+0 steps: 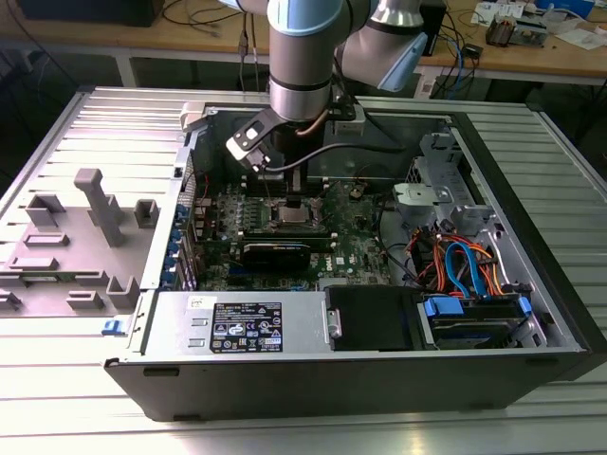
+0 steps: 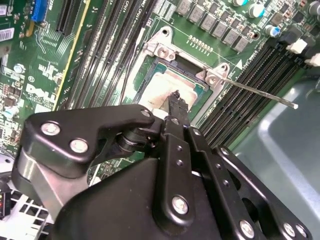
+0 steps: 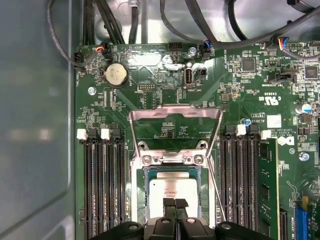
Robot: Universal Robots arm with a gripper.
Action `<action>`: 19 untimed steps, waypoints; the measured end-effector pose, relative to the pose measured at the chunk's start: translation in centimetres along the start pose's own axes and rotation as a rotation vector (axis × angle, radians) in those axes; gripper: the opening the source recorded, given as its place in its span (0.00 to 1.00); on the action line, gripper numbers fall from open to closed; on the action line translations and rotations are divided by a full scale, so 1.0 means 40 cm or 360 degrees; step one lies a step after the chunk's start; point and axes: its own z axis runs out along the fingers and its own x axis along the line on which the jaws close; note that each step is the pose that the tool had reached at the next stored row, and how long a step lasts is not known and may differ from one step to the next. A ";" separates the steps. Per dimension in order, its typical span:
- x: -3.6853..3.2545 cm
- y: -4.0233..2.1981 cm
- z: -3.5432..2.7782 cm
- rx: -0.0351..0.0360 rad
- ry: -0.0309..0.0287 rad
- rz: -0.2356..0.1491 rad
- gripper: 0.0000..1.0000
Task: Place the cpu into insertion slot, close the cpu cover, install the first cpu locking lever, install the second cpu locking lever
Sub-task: 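Place the cpu into insertion slot, then close the cpu cover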
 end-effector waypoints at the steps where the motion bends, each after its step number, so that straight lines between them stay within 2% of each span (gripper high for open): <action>1: 0.000 0.001 0.000 0.0000 0.00002 -0.0024 0.11; 3: 0.000 0.001 0.000 0.0000 0.00003 -0.0046 0.11; 19: 0.000 0.001 -0.001 0.0000 -0.00006 -0.0074 0.11</action>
